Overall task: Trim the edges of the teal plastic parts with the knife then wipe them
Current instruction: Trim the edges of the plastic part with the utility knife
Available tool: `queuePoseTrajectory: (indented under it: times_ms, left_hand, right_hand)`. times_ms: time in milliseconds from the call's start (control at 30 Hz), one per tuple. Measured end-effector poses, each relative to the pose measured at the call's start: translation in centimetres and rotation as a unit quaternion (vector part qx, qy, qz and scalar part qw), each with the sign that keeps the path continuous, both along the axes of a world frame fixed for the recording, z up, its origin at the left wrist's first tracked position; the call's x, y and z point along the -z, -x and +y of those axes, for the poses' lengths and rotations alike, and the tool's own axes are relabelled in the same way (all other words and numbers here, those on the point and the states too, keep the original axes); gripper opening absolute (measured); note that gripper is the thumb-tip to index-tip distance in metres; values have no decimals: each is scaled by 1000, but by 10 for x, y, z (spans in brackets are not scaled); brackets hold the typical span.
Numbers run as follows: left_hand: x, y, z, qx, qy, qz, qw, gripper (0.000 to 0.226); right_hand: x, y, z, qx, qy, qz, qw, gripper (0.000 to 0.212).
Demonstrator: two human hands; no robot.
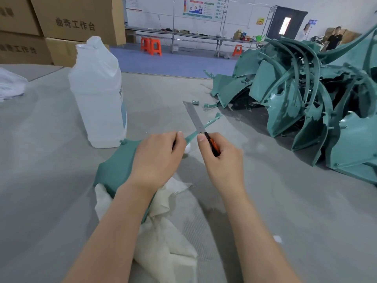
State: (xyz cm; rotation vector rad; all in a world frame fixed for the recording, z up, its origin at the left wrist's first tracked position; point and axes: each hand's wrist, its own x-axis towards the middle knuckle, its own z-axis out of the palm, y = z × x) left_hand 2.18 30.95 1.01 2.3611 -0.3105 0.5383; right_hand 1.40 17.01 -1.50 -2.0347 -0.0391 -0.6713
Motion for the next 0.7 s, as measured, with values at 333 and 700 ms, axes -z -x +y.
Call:
queuePoseTrajectory:
  times_ms: [333,700]
  left_hand:
    - [1,-4,-1,-19,25,-13,999,45]
    - [7,-4,4,-21,116,-48,992,52]
  right_hand:
    - [7,2,11,-37,13,5,999,31]
    - [-13,6,6,-59,-266,46,961,39]
